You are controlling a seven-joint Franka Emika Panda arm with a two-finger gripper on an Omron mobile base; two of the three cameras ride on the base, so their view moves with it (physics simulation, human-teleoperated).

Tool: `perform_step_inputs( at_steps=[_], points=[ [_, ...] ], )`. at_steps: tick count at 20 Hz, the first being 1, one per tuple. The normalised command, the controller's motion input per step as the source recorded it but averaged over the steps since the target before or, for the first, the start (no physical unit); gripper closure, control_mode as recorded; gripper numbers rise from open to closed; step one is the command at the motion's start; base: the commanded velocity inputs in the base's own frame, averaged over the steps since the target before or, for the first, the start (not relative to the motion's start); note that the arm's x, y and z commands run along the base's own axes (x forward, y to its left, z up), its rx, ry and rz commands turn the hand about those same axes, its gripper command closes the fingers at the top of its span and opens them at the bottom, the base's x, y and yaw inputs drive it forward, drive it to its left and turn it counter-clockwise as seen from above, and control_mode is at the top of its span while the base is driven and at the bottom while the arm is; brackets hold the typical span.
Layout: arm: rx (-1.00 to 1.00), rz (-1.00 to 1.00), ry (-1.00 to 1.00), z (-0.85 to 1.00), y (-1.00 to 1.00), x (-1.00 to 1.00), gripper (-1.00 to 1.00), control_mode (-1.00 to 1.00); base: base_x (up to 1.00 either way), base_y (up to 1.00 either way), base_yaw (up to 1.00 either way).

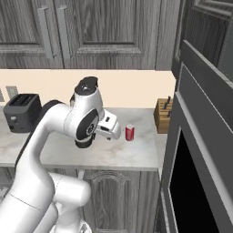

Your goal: Four empty soda cans are scattered around the kitchen. Gather all the cans and cluster them next to the stove for recycling.

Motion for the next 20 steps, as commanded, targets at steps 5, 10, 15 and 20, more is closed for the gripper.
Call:
perform_step_inputs(
  at_steps=[5,10,15,20],
  points=[
    [0.00,0.00,0.03,-0.07,-0.12,0.42,-1.00,-1.00,0.00,0.00,0.00],
    [0.00,0.00,0.05,-0.11,-0.08,0.39,-1.00,-1.00,0.00,0.00,0.00],
    [0.00,0.00,0.06,-0.26,-0.16,0.40,-1.00,-1.00,0.00,0.00,0.00],
    [0.00,0.00,0.04,-0.17,-0.08,0.43,-1.00,-1.00,0.00,0.00,0.00]
  ],
)
